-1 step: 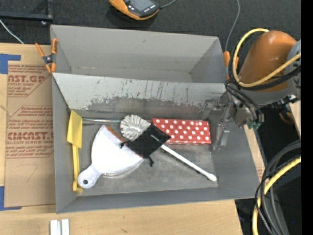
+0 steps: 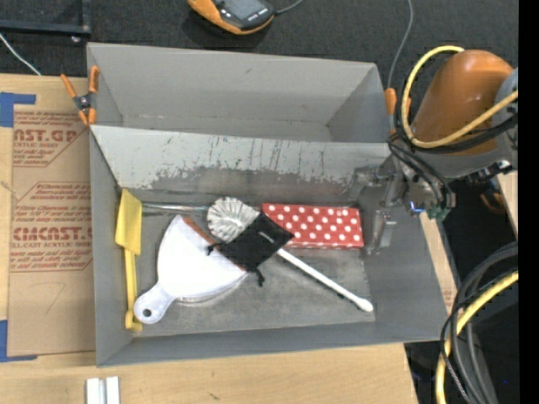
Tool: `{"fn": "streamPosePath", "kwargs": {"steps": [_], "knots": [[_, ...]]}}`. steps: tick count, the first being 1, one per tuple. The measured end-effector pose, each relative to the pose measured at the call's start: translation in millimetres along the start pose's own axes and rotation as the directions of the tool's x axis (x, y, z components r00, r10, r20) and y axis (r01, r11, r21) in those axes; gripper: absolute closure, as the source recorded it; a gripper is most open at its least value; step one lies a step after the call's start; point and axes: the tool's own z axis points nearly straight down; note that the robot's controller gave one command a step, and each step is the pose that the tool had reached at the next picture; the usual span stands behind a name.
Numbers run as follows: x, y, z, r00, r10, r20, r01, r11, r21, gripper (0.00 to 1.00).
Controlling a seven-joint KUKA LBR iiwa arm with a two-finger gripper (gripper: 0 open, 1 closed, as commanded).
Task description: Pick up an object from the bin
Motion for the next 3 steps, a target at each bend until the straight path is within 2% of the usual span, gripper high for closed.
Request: {"fn": "streamPosePath", "kwargs": {"steps": [1,2,3], "knots": [[-15.7,-1,105,0.989,0.146,-0.001,-0.146,0.989,-0.001,0.0],[-20.8,14,123,0.998,-0.058,0.008,0.058,0.998,0.004,0.0],[-17.7,11,124,0.981,0.194,0.004,-0.194,0.981,-0.004,0.0]]}}
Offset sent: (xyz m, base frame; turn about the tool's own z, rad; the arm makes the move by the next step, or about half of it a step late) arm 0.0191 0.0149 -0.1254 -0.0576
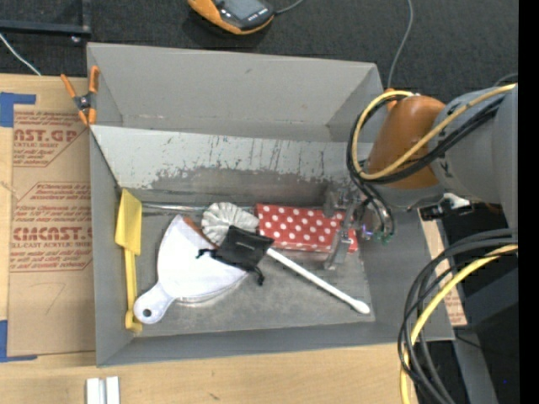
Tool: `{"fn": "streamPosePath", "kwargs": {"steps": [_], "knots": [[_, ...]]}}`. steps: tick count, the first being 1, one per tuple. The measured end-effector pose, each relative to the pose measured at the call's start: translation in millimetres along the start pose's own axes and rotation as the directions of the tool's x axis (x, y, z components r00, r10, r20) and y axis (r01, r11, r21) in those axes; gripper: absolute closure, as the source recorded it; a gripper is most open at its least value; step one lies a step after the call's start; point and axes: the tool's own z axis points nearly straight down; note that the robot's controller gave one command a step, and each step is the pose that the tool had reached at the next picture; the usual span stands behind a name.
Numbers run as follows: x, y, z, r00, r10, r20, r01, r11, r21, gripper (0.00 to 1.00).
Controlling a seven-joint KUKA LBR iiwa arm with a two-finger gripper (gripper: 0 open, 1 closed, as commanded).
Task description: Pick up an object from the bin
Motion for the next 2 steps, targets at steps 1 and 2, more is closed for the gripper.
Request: {"fn": "streamPosePath", "kwargs": {"steps": [1,2], "knots": [[-3.9,3,-2,0.968,-0.25,0.007,0.25,0.968,0.008,0.0],[12.1,27,-1,1.0,0.022,0.003,-0.022,1.0,0.001,1.0]]}}
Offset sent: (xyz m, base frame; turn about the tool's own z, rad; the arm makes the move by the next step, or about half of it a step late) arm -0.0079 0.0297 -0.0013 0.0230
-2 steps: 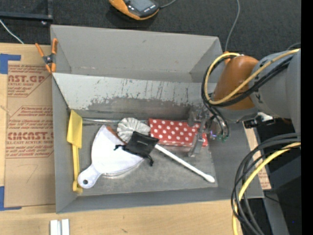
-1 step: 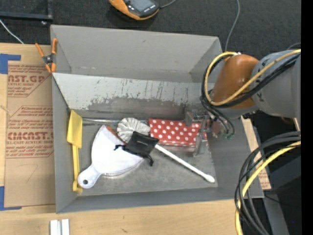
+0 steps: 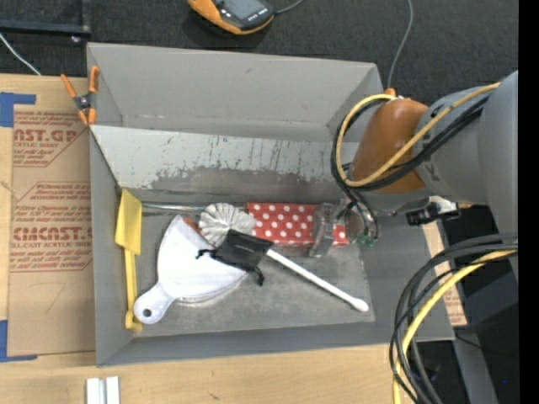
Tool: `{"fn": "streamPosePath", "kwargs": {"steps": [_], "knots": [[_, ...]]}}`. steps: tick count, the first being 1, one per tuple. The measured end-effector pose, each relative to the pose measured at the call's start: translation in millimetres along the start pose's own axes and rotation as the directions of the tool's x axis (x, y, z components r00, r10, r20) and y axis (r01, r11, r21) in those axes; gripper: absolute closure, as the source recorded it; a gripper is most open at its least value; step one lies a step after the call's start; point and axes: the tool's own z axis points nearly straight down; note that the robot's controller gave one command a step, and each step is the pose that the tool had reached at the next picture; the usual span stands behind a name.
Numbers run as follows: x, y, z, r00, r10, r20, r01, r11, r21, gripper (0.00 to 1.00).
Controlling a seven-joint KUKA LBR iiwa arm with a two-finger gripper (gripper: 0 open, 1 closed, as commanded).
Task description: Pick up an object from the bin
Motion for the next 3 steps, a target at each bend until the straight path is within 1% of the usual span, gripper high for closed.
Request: {"fn": "streamPosePath", "kwargs": {"steps": [2,3], "knots": [[0.0,0.0,0.0,1.0,0.0,0.0,0.0,1.0,0.0,1.0],[1.0,0.0,-5.1,1.0,0.0,-0.003,0.0,1.0,0.001,1.0]]}}
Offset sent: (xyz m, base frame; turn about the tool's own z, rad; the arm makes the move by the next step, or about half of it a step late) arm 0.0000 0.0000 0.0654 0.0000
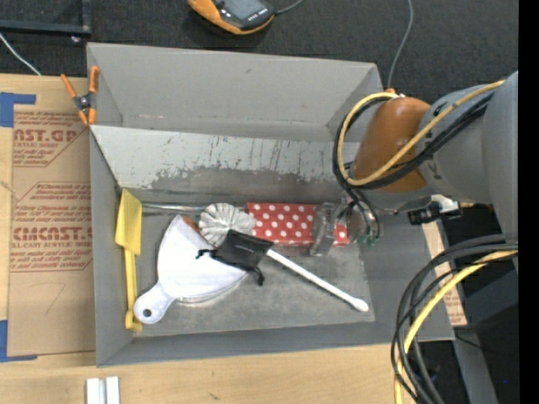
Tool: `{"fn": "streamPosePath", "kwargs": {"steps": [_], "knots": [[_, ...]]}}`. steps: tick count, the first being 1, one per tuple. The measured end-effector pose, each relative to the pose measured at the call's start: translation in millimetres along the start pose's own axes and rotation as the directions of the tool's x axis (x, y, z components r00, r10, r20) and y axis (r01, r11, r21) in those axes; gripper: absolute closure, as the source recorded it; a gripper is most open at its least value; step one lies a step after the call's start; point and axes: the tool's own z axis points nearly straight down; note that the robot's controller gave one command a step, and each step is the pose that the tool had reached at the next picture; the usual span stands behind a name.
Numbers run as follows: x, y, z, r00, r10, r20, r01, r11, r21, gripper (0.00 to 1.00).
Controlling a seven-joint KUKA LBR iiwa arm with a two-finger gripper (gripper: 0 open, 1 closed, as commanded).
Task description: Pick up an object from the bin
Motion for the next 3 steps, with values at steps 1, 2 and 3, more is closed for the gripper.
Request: {"fn": "streamPosePath", "kwargs": {"steps": [1,2,3], "knots": [[1.2,0,-16,1.0,0.0,-0.005,0.0,1.0,0.0,1.0],[1.1,1,-38,1.0,0.0,-0.004,0.0,1.0,-0.001,1.0],[-0.4,1,-60,1.0,0.0,0.001,0.0,1.0,-0.002,1.0]]}}
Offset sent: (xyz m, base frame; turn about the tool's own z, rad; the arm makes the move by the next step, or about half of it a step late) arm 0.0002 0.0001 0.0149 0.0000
